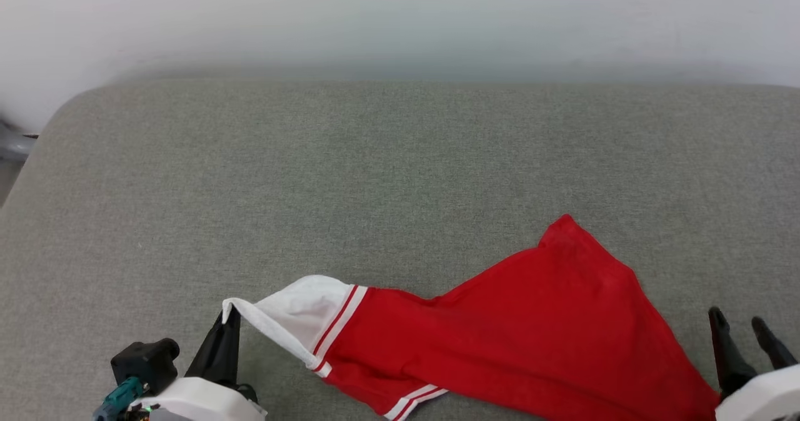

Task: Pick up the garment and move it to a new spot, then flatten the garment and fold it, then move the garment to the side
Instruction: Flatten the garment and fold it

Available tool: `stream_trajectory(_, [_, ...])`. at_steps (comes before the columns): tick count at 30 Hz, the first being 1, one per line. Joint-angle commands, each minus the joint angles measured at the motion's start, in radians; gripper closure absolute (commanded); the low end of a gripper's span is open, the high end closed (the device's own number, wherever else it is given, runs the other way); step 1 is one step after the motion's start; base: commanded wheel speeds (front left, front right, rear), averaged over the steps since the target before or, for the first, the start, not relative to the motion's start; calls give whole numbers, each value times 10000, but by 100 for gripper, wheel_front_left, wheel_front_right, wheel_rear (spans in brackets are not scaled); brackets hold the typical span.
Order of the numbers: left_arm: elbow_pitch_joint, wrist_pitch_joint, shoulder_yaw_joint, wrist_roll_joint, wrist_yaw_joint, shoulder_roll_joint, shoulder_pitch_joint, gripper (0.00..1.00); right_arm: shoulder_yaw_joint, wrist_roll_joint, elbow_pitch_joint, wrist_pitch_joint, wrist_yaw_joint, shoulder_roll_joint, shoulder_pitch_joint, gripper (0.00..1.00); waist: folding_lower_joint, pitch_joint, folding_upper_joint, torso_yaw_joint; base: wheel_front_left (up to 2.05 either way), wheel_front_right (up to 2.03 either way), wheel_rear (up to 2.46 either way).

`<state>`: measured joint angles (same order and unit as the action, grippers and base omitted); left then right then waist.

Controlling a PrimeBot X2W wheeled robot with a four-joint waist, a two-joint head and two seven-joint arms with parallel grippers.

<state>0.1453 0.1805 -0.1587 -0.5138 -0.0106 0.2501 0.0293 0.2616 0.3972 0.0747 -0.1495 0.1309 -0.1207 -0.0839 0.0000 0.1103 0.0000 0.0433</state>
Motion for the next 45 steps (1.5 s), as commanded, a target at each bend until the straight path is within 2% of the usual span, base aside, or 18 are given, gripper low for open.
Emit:
stream_trajectory(1, [-45,71,18,36,-46,-1,-154,100,-55,34,38,101,-4,-47,199,0,0,77,0,88,0,0,0])
stream_trajectory(5, [-74,193,-75,57,-102,-103,-550,100,-572,200,613,74,-4,-630,1406,0,0,413,0,326,0,0,0])
stream_trajectory(6, [-39,251,-185,100,-174,-201,-982,100,-1069,285,1132,-728,-4,-1158,2412,0,0,792,0,600,0,0,0])
stream_trajectory(10, [106,372,-302,121,-272,-340,-1468,100,-1884,595,1577,-2694,-5,-1963,3560,0,0,1205,0,910,0,0,0])
stream_trajectory(13, [196,471,-383,150,-351,-439,-1734,100,-2324,871,1653,-4248,-4,-2337,4268,0,0,1480,0,1123,0,0,0])
stream_trajectory(18, [302,628,-452,179,-479,-558,-2107,100,-2953,808,1538,-5971,-4,-2604,5227,0,0,2051,0,1352,0,0,0])
stream_trajectory(24, [495,736,-472,214,-591,-629,-2424,100,-3895,1050,2039,-6504,-4,-2725,5800,0,0,2505,0,1479,0,0,0])
stream_trajectory(30, [785,796,-473,199,-687,-736,-2535,100,-4873,1829,2918,-7290,1,-2697,5157,0,0,2517,0,1556,0,0,0])
stream_trajectory(31, [831,800,-466,197,-702,-748,-2531,100,-4943,1927,3016,-7354,1,-2735,5069,5,0,2485,0,1562,0,0,0])
stream_trajectory(32, [874,810,-453,196,-699,-760,-2519,100,-4973,2052,3098,-7390,-1,-2760,5022,58,0,2446,0,1562,0,0,0])
stream_trajectory(33, [912,810,-438,192,-706,-769,-2500,100,-5015,2161,3118,-7356,-1,-2775,5011,100,0,2393,0,1558,0,0,0])
stream_trajectory(39, [1048,839,-262,226,-682,-657,-2380,100,-4778,2192,2930,-6384,-4,-3037,5597,100,0,1879,0,1379,0,0,0])
stream_trajectory(45, [959,817,36,222,-570,-356,-2693,100,-4060,1798,2966,-5351,-5,-2935,6080,100,0,1162,0,1007,0,0,0])
